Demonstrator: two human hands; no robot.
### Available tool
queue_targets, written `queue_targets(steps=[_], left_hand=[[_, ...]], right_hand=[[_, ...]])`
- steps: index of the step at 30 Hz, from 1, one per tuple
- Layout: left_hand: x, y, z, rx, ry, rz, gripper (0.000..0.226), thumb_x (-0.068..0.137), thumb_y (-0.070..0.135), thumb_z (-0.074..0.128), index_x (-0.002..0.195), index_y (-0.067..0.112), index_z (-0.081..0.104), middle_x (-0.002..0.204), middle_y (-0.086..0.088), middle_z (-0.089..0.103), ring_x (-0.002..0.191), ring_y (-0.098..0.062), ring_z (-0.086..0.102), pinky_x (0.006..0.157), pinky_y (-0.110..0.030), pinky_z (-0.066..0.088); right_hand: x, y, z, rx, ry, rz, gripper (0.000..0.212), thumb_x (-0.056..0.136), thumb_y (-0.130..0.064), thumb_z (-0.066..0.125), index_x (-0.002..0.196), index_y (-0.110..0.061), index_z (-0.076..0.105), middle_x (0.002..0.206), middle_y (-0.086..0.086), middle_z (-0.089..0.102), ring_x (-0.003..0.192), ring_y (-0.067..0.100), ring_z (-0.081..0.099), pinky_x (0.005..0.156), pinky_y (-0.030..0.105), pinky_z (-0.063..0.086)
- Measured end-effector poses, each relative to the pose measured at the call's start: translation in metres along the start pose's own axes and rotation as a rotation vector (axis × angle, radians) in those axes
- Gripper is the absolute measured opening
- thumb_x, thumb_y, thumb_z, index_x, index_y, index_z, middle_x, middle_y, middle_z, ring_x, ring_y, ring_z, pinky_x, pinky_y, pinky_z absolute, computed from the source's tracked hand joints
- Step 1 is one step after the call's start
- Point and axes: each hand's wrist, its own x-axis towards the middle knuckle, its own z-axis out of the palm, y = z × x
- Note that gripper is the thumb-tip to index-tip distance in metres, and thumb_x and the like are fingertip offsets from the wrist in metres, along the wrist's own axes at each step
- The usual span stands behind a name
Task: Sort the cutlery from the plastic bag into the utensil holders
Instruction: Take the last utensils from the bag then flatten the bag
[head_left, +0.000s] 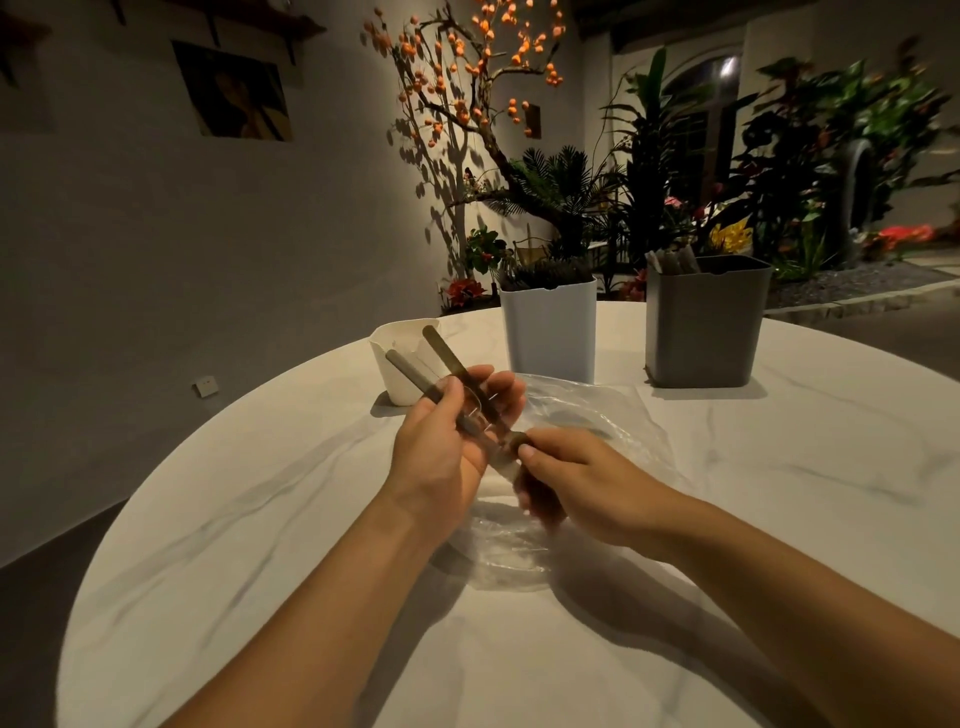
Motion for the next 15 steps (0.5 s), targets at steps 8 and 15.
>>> queue_targets(steps=[8,15], left_hand=[[0.002,-0.011,0.0,0.829,0.286,0.238,0.035,0.107,0.043,0.033,0.09,0.018,0.053,0.088,-0.005,0.064,0.085,-0.019,0.064,0.079,-0.029,0.055],[0.002,-0.013,-0.006,0.973,0.245,0.238,0.051,0.095,0.058,0.036,0.088,0.013,0.06,0.072,0.001,0.059,0.07,-0.017,0.059,0.069,-0.032,0.054]], right_hand=[[0.0,-0.002,0.005,-0.078,0.019,-0.048,0.024,0.107,-0.032,0.037,0.101,-0.029,0.06,0.085,-0.013,0.059,0.076,0.009,0.055,0.067,0.017,0.046],[0.001,-0.002,0.007,-0.173,0.039,-0.013,0.017,0.1,-0.043,0.046,0.11,-0.03,0.047,0.098,-0.003,0.064,0.088,0.018,0.062,0.086,0.032,0.057]])
